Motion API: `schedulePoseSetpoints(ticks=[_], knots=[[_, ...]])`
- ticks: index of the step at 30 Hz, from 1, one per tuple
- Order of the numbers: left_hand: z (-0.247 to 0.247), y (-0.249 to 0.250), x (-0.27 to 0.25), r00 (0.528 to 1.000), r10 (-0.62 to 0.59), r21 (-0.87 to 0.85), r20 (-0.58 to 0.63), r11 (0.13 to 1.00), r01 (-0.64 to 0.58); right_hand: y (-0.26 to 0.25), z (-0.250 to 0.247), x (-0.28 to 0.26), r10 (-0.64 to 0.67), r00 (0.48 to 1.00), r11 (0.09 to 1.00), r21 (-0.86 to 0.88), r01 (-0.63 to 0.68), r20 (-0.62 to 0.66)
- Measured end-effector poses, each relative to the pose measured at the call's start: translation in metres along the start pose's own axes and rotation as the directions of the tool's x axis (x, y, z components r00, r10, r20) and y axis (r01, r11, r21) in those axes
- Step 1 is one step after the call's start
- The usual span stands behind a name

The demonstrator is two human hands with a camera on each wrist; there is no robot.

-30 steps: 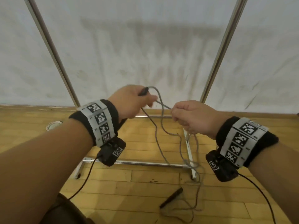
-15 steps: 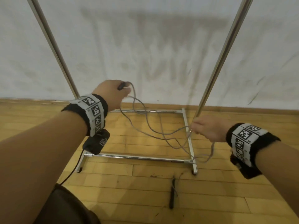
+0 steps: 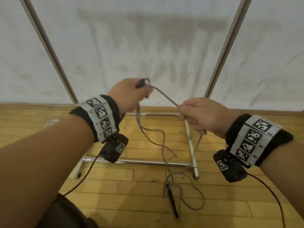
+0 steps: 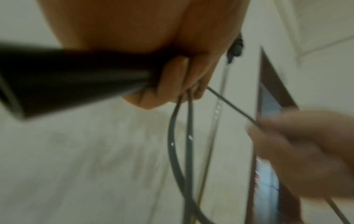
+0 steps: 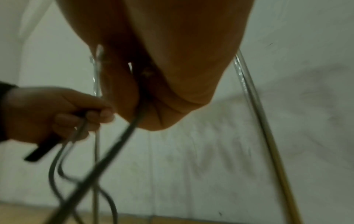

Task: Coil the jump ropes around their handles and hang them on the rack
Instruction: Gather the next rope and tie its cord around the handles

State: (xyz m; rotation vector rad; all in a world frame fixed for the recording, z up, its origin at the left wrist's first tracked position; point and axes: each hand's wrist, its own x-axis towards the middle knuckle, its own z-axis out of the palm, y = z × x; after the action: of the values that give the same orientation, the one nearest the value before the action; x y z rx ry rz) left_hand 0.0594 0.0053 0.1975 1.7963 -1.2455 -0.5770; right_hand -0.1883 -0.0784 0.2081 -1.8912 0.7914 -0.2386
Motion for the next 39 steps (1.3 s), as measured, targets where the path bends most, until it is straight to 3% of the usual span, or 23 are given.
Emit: schedulePoseSetpoints(ticks=[2, 4, 6, 8, 10, 12, 16, 19, 21, 26, 28, 32, 34, 36, 39], knots=[[-0.029, -0.013, 0.011, 0.97, -0.077, -0.035, -0.231, 0.997, 0.071, 0.025, -0.01, 0.0, 0.089, 0.993, 0.986, -0.145, -0.076, 0.082], [-0.058, -0.034, 0.015, 0.907, -0.182, -0.09, -0.38, 0.983, 0.16, 0.054, -0.021, -0.003, 0.192, 0.975, 0.919, -0.369, -0.141, 0.107], [-0.079, -0.059, 0.015, 0.854, -0.273, -0.072, -0.443, 0.96, 0.269, 0.079, -0.034, -0.009, 0.275, 0.96, 0.815, -0.543, -0.201, 0.057], [-0.089, -0.077, 0.015, 0.83, -0.353, -0.038, -0.432, 0.927, 0.374, 0.094, -0.04, -0.013, 0.348, 0.937, 0.717, -0.651, -0.249, 0.025], [-0.087, -0.079, 0.014, 0.865, -0.394, 0.039, -0.311, 0.904, 0.426, 0.095, -0.038, -0.013, 0.362, 0.932, 0.685, -0.686, -0.245, 0.029], [-0.071, -0.065, 0.011, 0.917, -0.373, 0.16, -0.138, 0.906, 0.393, 0.077, -0.029, -0.008, 0.297, 0.954, 0.696, -0.692, -0.192, 0.034], [-0.023, -0.017, -0.006, 0.988, -0.122, 0.08, 0.092, 0.99, 0.115, 0.021, -0.004, 0.002, 0.114, 0.99, 0.798, -0.602, -0.042, 0.081], [0.008, 0.013, -0.023, 0.949, 0.03, -0.048, 0.315, 0.999, -0.016, -0.003, 0.01, 0.002, 0.027, 0.995, 0.859, -0.511, 0.027, 0.098], [0.02, 0.021, -0.03, 0.909, 0.085, -0.045, 0.407, 0.996, -0.073, -0.012, 0.015, 0.002, -0.006, 0.995, 0.892, -0.45, 0.049, 0.096], [0.017, 0.022, -0.03, 0.876, 0.045, 0.01, 0.481, 0.998, -0.057, -0.013, 0.013, -0.002, -0.007, 0.995, 0.955, -0.296, 0.036, 0.101], [0.009, 0.02, -0.024, 0.901, 0.004, 0.08, 0.433, 0.996, -0.043, -0.007, 0.01, -0.004, -0.009, 0.992, 0.962, -0.271, 0.043, 0.127], [-0.018, 0.009, -0.008, 0.995, -0.014, 0.275, 0.099, 0.961, -0.014, 0.024, -0.01, -0.006, 0.057, 0.992, 0.964, -0.264, -0.026, 0.11], [-0.039, -0.006, -0.001, 0.996, -0.069, 0.318, -0.057, 0.945, 0.083, 0.046, -0.025, -0.008, 0.157, 0.985, 0.907, -0.405, -0.114, 0.076], [-0.057, -0.022, 0.002, 0.976, -0.152, 0.374, -0.158, 0.905, 0.202, 0.068, -0.038, -0.013, 0.256, 0.967, 0.791, -0.578, -0.199, 0.017], [-0.064, -0.037, -0.001, 0.966, -0.201, 0.505, -0.162, 0.825, 0.256, 0.087, -0.043, -0.015, 0.33, 0.944, 0.71, -0.659, -0.25, -0.003]])
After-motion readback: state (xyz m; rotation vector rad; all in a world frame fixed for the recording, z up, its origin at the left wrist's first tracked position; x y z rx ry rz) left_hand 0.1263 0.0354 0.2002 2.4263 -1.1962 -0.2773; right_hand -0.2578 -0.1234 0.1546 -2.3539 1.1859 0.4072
